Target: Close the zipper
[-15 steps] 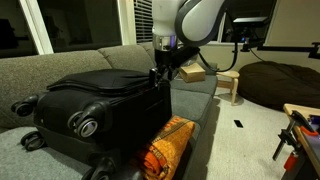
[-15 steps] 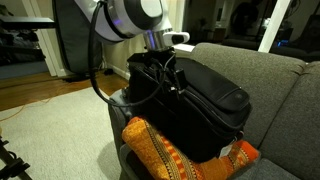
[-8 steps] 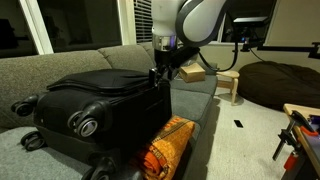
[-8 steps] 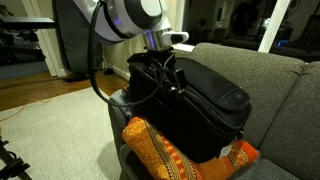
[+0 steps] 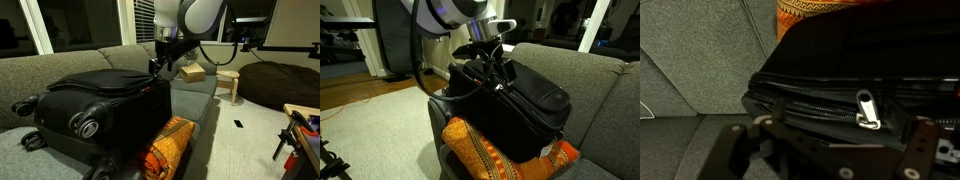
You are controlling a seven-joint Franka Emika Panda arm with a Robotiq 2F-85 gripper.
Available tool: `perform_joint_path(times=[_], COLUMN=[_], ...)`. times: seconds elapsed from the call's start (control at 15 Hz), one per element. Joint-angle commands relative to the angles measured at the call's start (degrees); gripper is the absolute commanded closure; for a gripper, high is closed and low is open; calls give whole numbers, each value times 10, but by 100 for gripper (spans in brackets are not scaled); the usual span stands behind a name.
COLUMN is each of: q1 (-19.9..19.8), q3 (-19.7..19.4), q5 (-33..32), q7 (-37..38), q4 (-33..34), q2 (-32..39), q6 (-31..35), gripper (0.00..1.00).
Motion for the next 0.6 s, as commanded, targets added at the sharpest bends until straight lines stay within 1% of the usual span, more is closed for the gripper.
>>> perform_joint_path(times=[0.0,0.27,0.53], q1=[4,2,-1], q3=[-19,-23,-12], q5=[-30,-38,-31], q7=[33,44,32], q4=[-12,-7,-12], q2=[-26,-22,-21], q6=[15,16,7], gripper=[0,0,0])
